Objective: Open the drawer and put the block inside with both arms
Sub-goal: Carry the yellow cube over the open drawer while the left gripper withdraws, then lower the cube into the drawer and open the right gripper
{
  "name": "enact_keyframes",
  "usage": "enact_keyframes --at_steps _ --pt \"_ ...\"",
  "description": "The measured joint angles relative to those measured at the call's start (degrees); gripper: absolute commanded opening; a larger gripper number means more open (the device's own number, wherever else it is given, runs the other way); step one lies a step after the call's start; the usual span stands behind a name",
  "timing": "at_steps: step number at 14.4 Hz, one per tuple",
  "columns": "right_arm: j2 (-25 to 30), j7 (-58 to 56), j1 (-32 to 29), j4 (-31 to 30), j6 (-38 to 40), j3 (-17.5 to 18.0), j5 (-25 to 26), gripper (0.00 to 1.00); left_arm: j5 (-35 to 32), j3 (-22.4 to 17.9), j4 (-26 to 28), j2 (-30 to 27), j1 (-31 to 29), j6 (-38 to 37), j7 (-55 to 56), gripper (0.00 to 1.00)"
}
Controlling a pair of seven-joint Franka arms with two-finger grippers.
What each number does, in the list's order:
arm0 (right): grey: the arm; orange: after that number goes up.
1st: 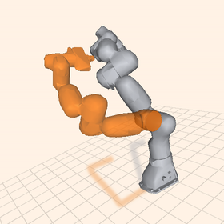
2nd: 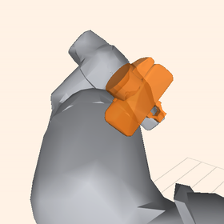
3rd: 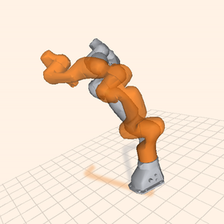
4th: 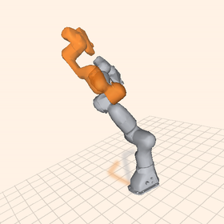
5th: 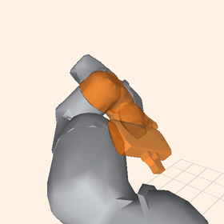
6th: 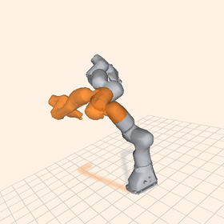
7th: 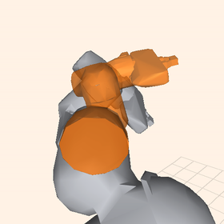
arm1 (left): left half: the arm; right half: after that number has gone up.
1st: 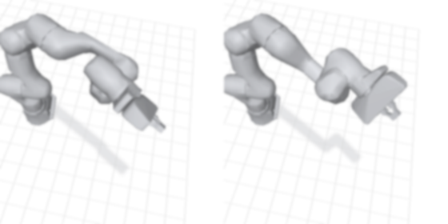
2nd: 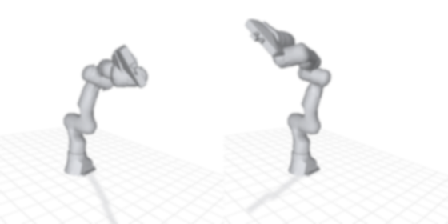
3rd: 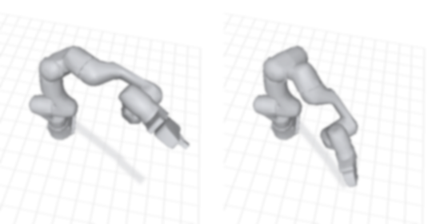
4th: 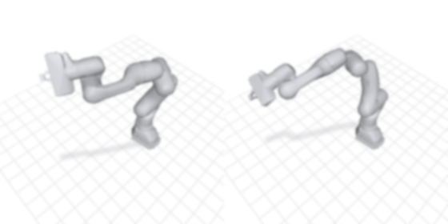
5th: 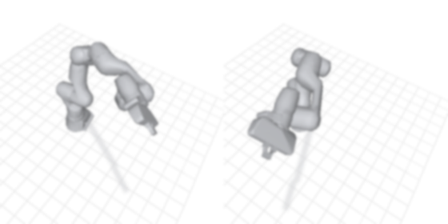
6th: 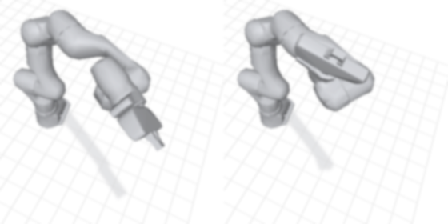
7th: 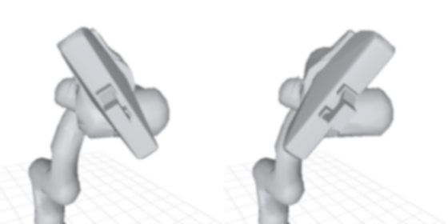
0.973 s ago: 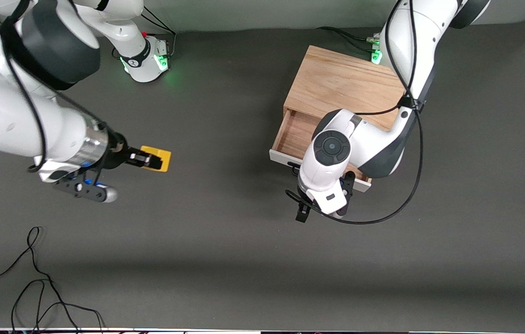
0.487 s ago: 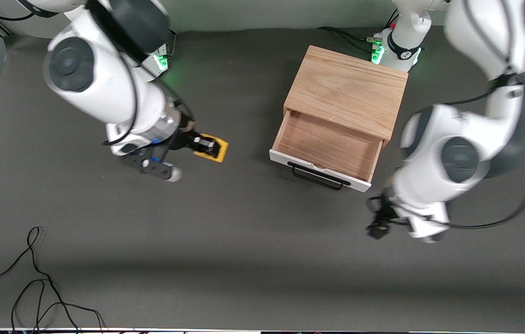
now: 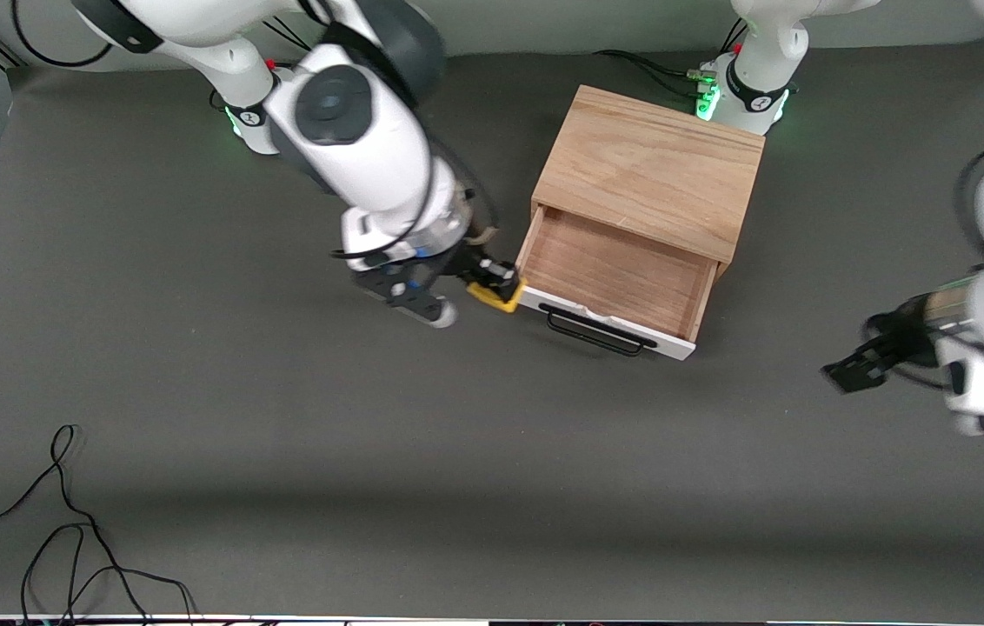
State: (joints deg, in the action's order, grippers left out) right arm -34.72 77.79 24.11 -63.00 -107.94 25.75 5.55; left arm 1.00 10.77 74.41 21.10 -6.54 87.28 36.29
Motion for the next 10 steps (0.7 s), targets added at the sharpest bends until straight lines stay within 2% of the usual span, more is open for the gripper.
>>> enact_keyframes --at_steps 2,5,7,10 --pt "-1.06 3.72 3.12 -0.01 -1.03 0.00 2.82 0.13 0.04 -0.02 0.08 -2.06 -2.58 -3.66 -10.14 1.00" --pt "-2.79 5.55 6.72 0.00 -4.71 -0.08 3.94 0.13 -0.28 -0.03 1.63 -5.22 -3.74 -5.38 -21.69 1.00" --pt "-4.43 6.00 8.69 -0.07 -5.56 -0.12 5.94 0.13 -0.76 -0.04 4.96 -8.09 -4.07 -4.37 -27.81 1.00" --pt "-9.11 7.44 11.79 -0.27 -7.07 -0.28 10.57 0.13 -3.11 -0.02 11.81 -12.81 -4.48 1.54 -34.54 1.00"
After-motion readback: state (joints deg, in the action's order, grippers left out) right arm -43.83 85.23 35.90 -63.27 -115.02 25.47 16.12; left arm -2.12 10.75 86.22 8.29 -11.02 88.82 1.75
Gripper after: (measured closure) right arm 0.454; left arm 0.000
